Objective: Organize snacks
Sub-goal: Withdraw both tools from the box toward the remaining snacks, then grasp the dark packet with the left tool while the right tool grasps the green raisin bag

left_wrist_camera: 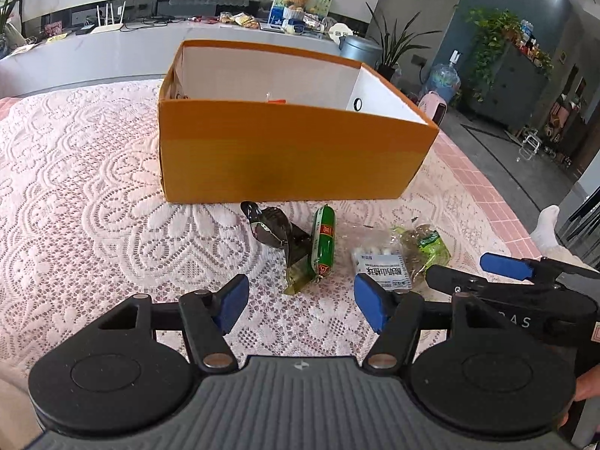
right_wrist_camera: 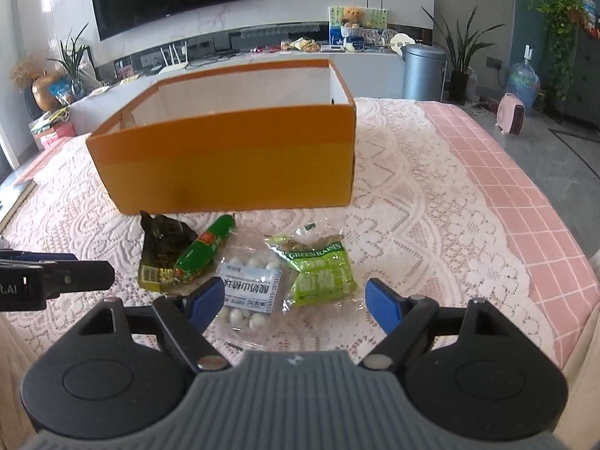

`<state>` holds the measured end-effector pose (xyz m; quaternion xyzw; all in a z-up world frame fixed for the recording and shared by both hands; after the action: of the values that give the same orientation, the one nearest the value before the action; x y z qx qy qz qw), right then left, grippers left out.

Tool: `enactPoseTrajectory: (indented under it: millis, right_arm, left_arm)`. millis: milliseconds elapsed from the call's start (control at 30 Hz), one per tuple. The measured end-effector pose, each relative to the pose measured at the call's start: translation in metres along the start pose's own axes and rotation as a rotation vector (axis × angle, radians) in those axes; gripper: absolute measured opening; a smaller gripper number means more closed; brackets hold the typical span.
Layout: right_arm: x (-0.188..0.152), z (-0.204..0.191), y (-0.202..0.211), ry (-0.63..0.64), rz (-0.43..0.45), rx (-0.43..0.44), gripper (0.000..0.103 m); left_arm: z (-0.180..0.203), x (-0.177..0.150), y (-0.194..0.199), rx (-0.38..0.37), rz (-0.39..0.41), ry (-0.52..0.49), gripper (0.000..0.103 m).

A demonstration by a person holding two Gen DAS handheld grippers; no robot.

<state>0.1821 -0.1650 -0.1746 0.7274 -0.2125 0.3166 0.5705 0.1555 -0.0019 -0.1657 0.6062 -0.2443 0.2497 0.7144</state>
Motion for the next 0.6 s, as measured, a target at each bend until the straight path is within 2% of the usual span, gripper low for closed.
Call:
enactPoseTrajectory:
  millis: [33,100,167,467,600]
  right_arm:
    - [0.0,0.002,-0.003,0.003,-0.003,-0.007,0.08]
    - [0.002,0.004,-0.007,0.006,-0.007,-0.012,0.08]
    - [0.005,0.008,-0.012,-0.001,-0.011,-0.011,0.079]
    - [0.011,0.015,-0.035,0.018,-0.013,0.0,0.078]
    - [0.01,0.017,-0.044,0.031,-0.013,0.002,0.077]
  left_arm:
    - [0.0,0.0,-0.002,0.004,-0.004,0.0,0.076]
    - [-0.001,0.001,-0.008,0.018,-0.016,0.001,0.065]
    - [-0.002,0.004,-0.015,0.031,-0.026,0.014,0.062]
    - [-0.01,0.022,-0.047,0.063,-0.009,0.118,0.062]
    - [-0.013,0.027,-0.064,0.081,-0.008,0.13,0.062]
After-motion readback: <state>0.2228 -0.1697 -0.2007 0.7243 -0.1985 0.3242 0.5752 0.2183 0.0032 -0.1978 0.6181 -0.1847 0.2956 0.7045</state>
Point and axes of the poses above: each gripper's, at about its wrist camera, not at the fingertips, and y roughly against the way its jaws point, z to its right, x to its top, the point moved 9 cm from there along -y, roughly the way its jaws point, and after that the axes turned 6 degrees about x, right-handed, at the moved point
